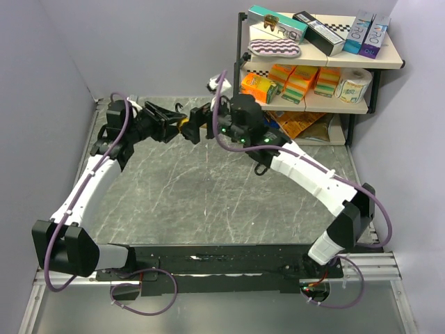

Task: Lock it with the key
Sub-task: Pick up the lock from the center of the board.

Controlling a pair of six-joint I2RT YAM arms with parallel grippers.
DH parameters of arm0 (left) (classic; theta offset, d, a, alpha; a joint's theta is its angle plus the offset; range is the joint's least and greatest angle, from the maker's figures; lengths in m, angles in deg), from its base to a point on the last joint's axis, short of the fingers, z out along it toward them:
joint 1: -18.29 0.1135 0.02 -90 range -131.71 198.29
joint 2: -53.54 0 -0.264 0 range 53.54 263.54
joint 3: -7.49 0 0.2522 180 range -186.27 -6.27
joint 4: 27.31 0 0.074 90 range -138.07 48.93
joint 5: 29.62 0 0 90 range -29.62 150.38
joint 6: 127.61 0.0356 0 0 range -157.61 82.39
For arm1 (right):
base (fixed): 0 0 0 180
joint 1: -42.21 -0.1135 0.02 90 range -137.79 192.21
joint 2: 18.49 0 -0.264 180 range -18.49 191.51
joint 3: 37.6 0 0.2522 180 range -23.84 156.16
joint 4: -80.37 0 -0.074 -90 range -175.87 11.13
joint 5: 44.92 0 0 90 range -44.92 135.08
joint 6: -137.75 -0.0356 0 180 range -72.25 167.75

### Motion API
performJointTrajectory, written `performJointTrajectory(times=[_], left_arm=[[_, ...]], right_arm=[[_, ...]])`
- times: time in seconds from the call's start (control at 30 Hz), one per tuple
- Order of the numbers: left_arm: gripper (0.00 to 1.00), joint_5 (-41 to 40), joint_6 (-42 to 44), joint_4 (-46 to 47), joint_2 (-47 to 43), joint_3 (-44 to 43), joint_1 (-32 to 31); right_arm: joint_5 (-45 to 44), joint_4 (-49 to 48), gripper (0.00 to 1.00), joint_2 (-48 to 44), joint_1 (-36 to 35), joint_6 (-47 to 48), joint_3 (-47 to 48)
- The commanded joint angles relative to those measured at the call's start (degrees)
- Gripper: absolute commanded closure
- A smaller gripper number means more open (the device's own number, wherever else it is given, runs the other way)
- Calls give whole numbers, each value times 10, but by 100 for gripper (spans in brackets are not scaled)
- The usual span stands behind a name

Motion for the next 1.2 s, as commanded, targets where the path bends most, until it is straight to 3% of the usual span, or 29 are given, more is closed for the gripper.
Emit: performJointTrajectory(times=[0.0, 0.33, 0.53, 0.73, 0.77, 0.87, 0.97, 1.07, 1.17], left_arm=[[98, -17, -84, 82, -14, 10, -6], [98, -14, -120, 103, -18, 12, -14], [97, -12, -134, 113, -24, 20, -21], [95, -14, -148, 120, -29, 31, -25], [94, -15, -147, 116, -28, 31, -25], [89, -24, -139, 103, -26, 30, -25], [85, -24, -139, 105, -25, 34, -25], [66, -26, -132, 104, -24, 34, -25], [36, -32, -101, 93, -28, 28, -18]], right_arm=[[-109, -29, 1, 18, -23, 2, 40], [-154, -49, 6, 73, -39, -9, 61], [-177, -63, 18, 91, -43, 4, 72], [-194, -70, 49, 95, -45, 11, 60], [-194, -70, 63, 94, -45, 13, 58], [-192, -70, 90, 93, -44, 14, 56], [-189, -69, 100, 88, -46, 13, 55], [-180, -67, 100, 78, -45, 14, 51], [-163, -63, 100, 62, -42, 20, 44]])
